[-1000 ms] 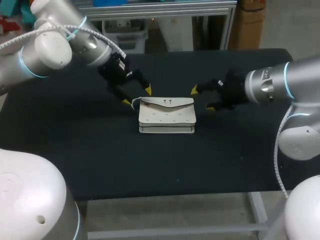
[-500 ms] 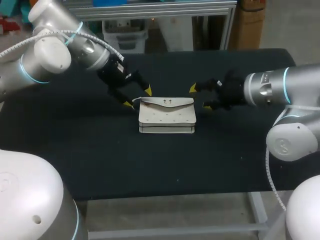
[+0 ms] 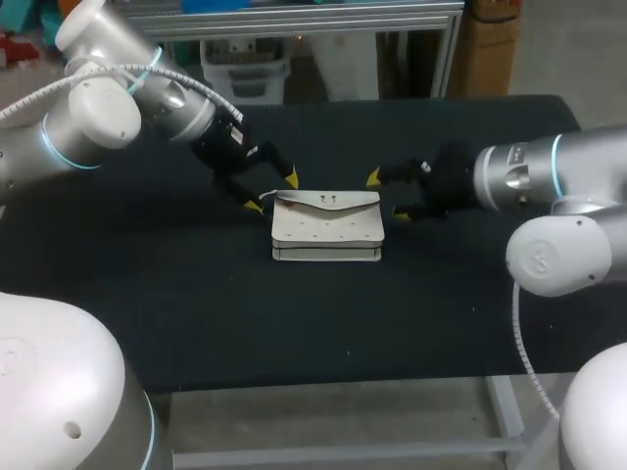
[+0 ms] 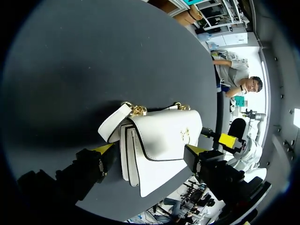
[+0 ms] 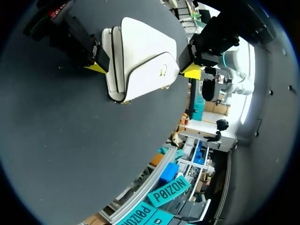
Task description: Pick up the bag, open it, inspect its contents, close it, and place it on the opposite side
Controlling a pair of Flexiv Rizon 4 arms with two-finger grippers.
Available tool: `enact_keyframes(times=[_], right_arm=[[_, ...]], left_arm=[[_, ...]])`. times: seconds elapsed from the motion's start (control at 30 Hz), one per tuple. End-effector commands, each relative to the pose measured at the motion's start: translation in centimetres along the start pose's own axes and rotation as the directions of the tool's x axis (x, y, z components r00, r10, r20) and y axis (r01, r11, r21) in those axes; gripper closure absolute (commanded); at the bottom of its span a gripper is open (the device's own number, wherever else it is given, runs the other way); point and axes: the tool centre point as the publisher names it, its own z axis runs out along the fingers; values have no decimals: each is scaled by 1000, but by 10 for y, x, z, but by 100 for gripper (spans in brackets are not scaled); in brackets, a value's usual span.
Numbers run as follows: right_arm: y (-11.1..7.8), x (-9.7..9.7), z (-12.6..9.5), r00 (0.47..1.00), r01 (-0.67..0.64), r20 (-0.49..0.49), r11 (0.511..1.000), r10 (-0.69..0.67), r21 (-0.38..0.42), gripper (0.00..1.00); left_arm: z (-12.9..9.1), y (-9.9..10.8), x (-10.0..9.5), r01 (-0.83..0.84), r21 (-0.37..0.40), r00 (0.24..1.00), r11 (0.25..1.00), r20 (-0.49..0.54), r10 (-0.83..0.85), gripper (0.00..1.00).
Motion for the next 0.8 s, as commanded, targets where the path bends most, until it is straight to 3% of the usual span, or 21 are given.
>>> enact_keyframes(times=[0.03, 0.17, 0.23, 0.3, 0.47, 0.8], right_arm=[[4, -7, 7, 999, 4, -26, 502, 38, 865, 4], [3, -9, 12, 996, -9, -36, 494, 81, 869, 5], [3, -8, 13, 995, -6, -43, 492, 88, 871, 11], [5, -7, 13, 995, -1, -50, 490, 91, 872, 11], [10, -4, 9, 992, 41, -94, 489, 83, 871, 0], [8, -9, 15, 990, 48, -102, 439, 99, 897, 7]], left_arm=[[2, -1, -2, 2, 1, 1000, 1000, -10, -2, 0], [3, 0, -3, -4, 6, 1000, 1000, -12, 4, 0], [3, 0, -2, -15, 4, 1000, 1000, -14, 16, 0], [3, 0, -2, -24, 0, 1000, 1000, -12, 24, 0], [3, 0, -1, -32, 0, 999, 1000, -8, 32, 0], [7, -1, 3, -28, -6, 999, 1000, -19, 28, 0]])
